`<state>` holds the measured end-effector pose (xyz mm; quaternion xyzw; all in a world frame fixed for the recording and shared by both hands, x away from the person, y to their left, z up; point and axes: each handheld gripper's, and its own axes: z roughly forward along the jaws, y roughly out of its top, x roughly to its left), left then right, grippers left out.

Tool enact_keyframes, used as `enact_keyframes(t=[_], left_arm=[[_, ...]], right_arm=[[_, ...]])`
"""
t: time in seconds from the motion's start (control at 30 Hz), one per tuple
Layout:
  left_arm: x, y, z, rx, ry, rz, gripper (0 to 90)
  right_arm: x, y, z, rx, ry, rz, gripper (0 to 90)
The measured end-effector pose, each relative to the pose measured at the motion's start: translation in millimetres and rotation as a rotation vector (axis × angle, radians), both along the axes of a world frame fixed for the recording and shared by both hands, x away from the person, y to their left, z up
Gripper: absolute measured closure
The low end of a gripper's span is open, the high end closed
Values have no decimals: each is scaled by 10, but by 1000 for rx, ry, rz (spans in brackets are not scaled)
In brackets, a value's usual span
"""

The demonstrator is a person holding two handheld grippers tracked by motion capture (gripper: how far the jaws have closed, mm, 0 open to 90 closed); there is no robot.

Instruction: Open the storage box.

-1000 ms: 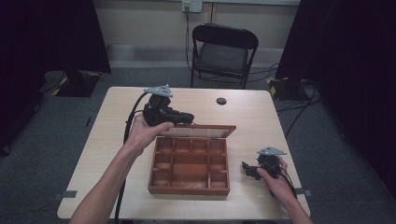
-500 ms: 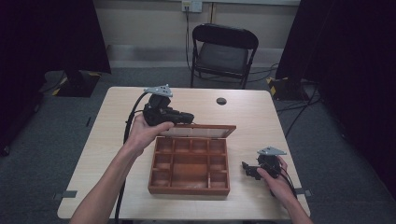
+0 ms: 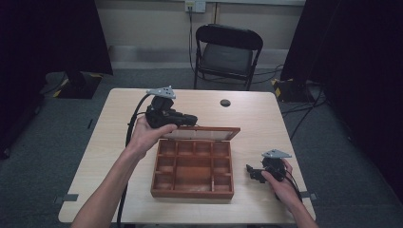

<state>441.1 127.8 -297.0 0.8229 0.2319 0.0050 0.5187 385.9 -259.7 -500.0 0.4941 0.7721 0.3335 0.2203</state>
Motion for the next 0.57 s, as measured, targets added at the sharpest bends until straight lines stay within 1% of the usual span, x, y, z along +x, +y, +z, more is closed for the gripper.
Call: enact_keyframes(t=[0.57], left_arm=[[4,2,0,-4,-1,2,862]], right_arm=[[1,-1,0,0,0,1,126]])
